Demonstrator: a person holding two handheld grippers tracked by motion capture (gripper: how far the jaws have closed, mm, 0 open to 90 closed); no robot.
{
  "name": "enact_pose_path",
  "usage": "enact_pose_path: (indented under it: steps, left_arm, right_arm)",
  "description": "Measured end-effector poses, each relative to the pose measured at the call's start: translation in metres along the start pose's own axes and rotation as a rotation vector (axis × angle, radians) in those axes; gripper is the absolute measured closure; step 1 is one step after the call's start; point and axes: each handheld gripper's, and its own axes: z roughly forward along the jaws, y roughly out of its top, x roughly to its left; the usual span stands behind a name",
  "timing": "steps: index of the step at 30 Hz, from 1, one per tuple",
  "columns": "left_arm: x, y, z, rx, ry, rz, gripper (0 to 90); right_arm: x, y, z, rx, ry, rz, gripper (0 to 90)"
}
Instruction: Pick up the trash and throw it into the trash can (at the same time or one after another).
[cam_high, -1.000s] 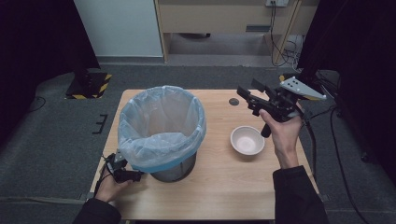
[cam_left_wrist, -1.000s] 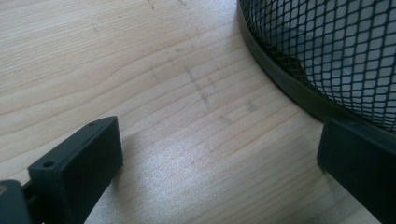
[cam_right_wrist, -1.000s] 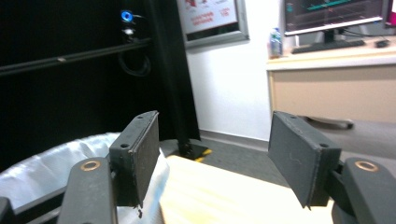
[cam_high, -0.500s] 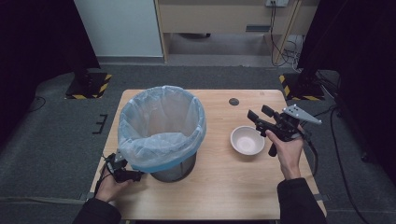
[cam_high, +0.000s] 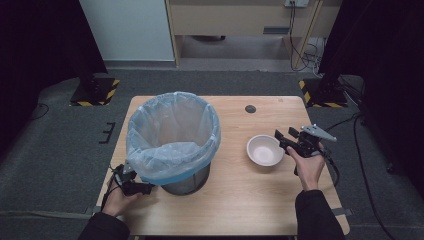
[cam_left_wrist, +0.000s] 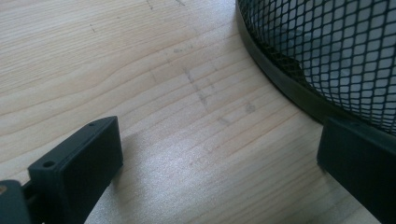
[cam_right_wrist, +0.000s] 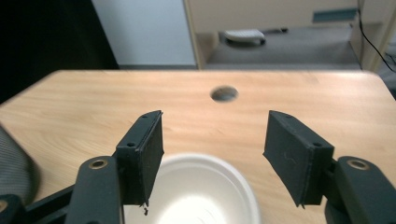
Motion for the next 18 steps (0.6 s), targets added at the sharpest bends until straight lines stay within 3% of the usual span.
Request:
enact_pose_path:
  steps: [8, 18]
  left_arm:
    - [0.0, 0.0, 0.0, 0.002, -0.001, 0.001, 0.0]
    - [0.0, 0.0, 0.0, 0.002, -0.001, 0.001, 0.0]
  right_arm:
    - [-0.015, -0.025, 0.017, 0.116, -0.061, -0.006, 41.5]
    - [-0.022, -0.047, 0.031, 0.242, -0.074, 0.012, 48.8]
